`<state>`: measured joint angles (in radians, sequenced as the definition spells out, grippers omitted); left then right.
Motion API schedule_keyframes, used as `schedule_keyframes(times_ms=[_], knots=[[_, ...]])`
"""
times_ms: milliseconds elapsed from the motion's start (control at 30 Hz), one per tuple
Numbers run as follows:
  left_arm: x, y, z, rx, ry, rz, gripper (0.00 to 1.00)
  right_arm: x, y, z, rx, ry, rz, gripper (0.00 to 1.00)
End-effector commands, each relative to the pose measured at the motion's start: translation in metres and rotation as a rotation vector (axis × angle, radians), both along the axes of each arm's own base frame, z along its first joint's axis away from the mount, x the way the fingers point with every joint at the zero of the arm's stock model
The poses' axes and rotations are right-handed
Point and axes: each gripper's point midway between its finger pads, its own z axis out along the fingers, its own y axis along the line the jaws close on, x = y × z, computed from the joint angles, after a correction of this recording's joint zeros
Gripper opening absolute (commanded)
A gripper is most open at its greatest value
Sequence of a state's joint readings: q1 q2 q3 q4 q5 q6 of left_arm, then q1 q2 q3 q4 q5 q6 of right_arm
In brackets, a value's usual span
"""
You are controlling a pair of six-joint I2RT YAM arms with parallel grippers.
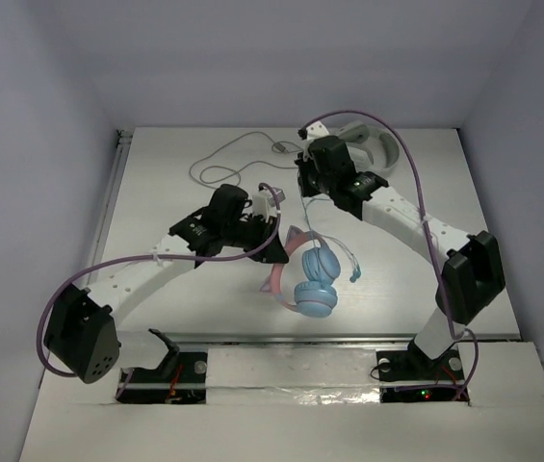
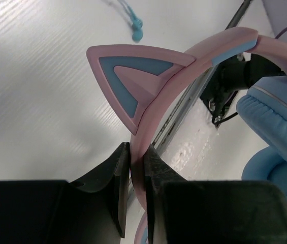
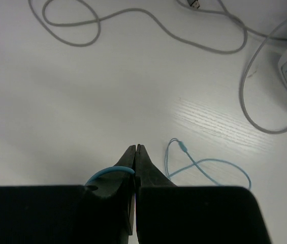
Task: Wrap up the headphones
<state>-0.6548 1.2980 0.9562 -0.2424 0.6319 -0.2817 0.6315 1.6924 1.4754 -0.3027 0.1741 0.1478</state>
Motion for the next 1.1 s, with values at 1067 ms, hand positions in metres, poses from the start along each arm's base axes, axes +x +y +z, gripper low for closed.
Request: schedule_keyframes(times_ms=[1067], knots=[[0.066,0.019,0.209,-0.363,-0.392,0.483,0.0,-0.175,0.073,0.013,0.781,0.076,0.802,0.11]])
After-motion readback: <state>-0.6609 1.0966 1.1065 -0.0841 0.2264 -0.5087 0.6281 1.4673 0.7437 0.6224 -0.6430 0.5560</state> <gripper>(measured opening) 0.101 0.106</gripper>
